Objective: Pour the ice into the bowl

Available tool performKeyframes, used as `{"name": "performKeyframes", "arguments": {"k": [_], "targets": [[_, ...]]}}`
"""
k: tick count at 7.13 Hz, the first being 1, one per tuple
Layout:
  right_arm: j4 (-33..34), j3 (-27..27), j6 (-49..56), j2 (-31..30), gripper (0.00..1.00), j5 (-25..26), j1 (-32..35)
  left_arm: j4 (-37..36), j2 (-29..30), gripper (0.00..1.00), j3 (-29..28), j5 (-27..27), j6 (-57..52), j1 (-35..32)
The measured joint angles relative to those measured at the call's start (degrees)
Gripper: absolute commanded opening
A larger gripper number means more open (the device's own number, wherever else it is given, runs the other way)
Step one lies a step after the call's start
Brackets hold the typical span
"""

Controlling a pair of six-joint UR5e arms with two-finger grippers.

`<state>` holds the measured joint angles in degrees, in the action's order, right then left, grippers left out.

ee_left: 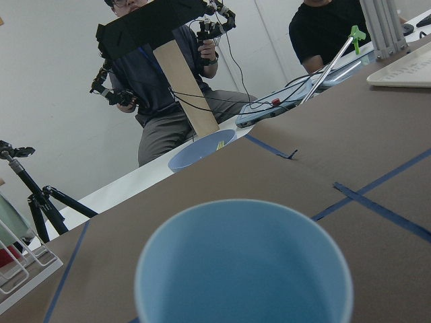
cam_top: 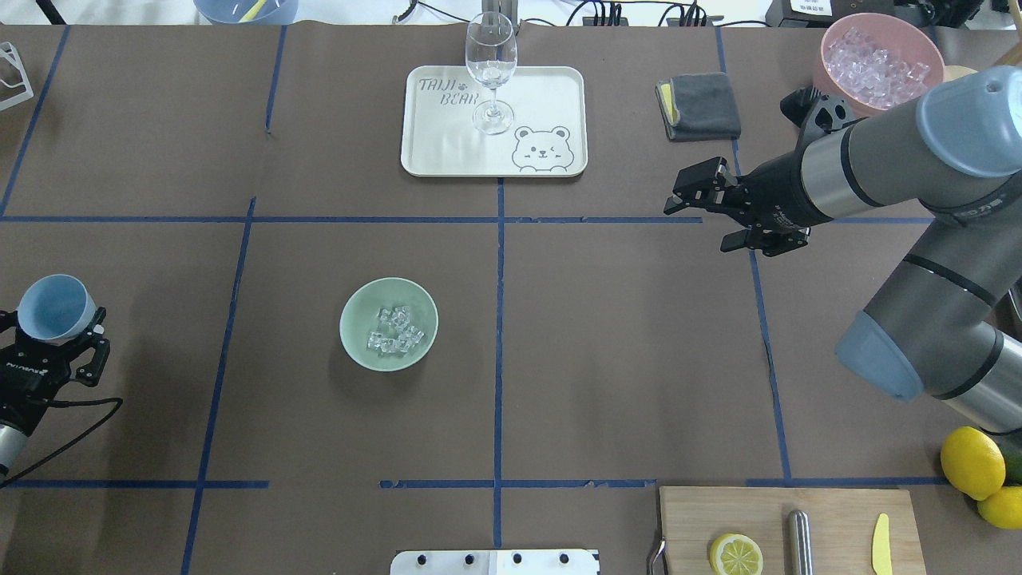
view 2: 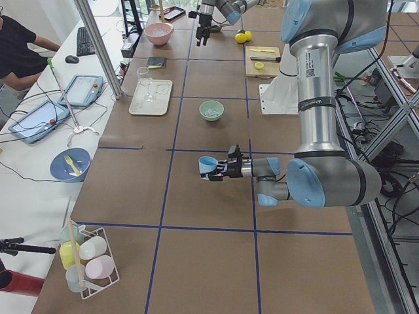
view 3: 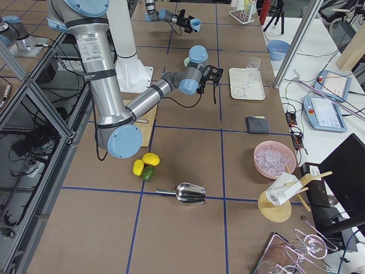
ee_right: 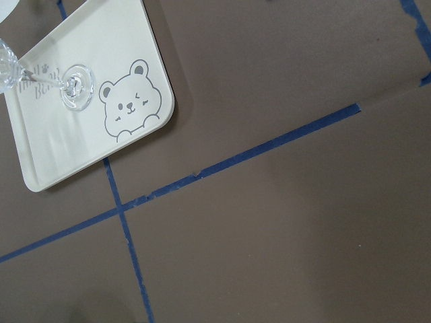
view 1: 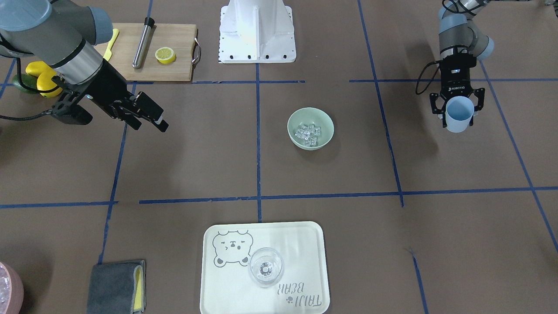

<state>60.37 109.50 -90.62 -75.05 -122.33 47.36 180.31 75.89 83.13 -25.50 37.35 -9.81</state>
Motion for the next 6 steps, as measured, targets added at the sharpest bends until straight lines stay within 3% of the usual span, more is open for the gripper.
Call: {"name": "performKeyframes", "arguments": {"k": [4,6], "targets": [[0.01,1.16,0.00,-0.83,1.00,0.07,0.09,0.04,0.07,0.00,-1.08,-2.32,18.50,0.17],[0.01,1.42,-0.05,-1.16,1.00,0.07,0.05,-0.29,0.63,0.00,-2.33,-0.26,25.58,0.26]]}}
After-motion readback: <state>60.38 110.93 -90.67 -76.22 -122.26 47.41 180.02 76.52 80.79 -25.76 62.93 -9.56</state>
